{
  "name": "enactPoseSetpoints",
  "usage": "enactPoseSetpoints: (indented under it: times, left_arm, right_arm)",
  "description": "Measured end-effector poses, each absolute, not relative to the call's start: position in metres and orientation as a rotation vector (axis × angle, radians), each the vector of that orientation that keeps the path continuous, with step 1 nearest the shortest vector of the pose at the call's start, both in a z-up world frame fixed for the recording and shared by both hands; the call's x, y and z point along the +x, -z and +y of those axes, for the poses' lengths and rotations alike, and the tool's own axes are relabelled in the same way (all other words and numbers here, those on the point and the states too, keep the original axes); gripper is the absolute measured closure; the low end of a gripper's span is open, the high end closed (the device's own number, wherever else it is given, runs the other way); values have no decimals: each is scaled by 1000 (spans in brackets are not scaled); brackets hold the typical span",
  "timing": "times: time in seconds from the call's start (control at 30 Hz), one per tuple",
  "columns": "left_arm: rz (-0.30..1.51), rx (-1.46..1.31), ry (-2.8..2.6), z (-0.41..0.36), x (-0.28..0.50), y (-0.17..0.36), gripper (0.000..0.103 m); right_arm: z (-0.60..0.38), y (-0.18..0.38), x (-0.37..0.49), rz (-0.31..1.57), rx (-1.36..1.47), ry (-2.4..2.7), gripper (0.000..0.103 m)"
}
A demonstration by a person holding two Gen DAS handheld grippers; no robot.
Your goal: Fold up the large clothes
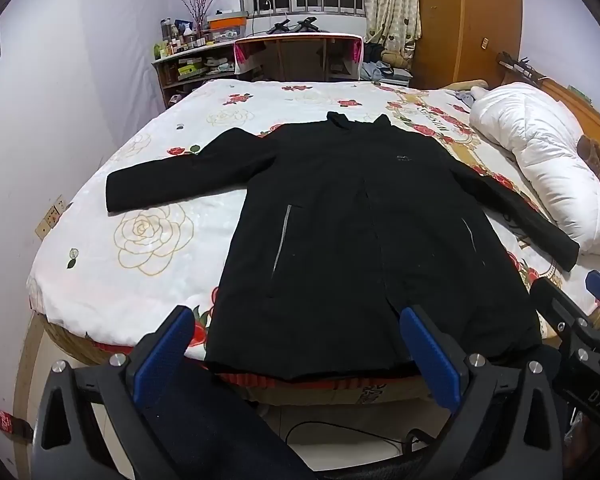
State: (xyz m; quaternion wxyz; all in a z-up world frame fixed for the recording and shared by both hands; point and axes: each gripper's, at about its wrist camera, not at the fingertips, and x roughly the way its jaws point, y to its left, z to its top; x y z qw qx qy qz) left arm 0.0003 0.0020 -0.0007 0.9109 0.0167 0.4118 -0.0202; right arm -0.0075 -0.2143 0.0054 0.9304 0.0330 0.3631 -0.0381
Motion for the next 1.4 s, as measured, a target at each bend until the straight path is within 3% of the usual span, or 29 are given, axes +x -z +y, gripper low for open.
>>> enactPoseSetpoints:
  times: [1.4]
  left_arm:
    - [829,40,-2,3,-1,-6,0]
  right_arm:
    - [-214,-10,-16,703,43,81,0]
